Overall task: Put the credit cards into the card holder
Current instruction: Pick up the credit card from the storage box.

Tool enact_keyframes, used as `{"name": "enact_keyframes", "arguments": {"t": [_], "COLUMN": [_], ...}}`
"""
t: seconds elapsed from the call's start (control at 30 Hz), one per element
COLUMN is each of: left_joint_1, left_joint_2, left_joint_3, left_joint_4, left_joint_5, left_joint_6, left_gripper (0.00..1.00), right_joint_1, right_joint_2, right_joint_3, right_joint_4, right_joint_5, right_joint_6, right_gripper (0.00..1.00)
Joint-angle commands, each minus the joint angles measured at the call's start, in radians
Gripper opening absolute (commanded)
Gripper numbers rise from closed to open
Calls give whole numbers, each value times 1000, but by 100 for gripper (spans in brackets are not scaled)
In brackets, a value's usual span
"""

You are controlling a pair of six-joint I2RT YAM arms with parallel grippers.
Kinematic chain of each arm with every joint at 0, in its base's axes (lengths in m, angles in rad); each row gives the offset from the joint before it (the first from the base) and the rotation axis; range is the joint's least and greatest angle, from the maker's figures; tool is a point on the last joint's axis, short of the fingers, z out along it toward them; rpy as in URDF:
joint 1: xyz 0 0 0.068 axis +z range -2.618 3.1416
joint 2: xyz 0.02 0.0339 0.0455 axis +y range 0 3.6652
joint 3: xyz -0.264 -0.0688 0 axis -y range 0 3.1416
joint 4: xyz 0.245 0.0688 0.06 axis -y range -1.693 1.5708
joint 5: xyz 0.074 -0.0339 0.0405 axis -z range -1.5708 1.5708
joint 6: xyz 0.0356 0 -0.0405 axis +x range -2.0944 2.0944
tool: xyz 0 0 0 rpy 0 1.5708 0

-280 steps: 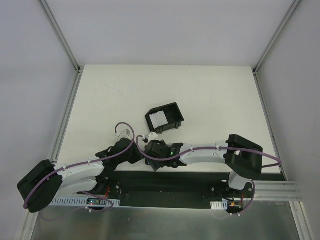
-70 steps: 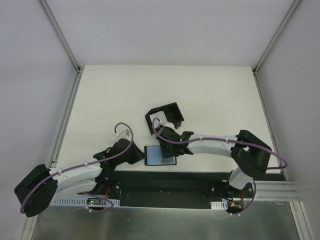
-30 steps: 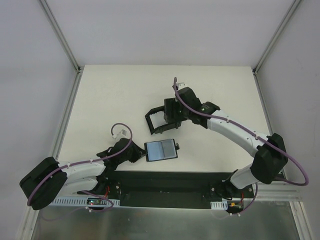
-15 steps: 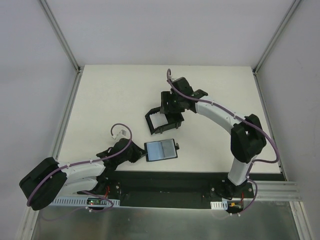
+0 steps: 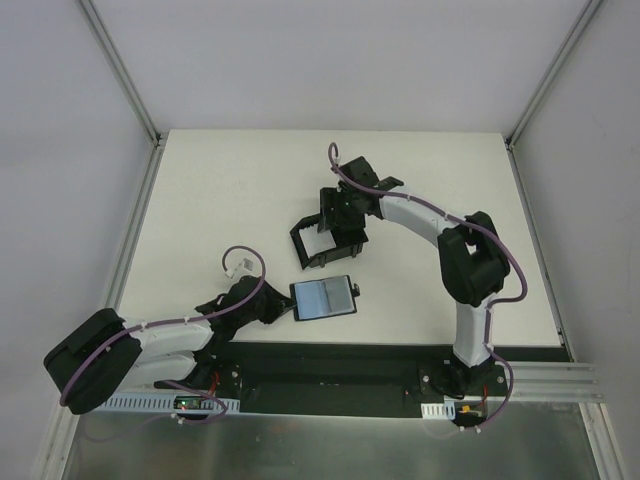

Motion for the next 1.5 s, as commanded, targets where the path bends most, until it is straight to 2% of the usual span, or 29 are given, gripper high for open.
{"name": "enact_keyframes", "arguments": {"t": [0.0, 0.33, 0.63, 0.97, 1.27, 1.47], "left_joint_1": [10, 12, 10, 10, 10, 12], "left_joint_2": [30, 46, 63, 103, 107, 104], "left_joint_3": [-1, 12, 28, 45, 48, 47], "left_joint_4": [-56, -57, -57, -42, -41, -41], "left_joint_5": [-11, 1, 18, 47, 53, 55], "left_joint_6": [29, 48, 68, 82, 86, 86], "left_gripper": [0, 0, 0, 0, 0, 0], "right_joint_1": [1, -4, -30, -44, -51, -58], "right_joint_2": [32, 70, 12, -11, -30, -33], "right_joint_3": [50, 51, 8, -4, -13, -21], "right_joint_4": [13, 24, 84, 99, 99, 99], "right_joint_5": [-44, -112, -172, -227, -224, -219], "right_joint_6": [-11, -12, 12, 25, 29, 34], "right_gripper": [69, 69, 53, 40, 33, 18]}}
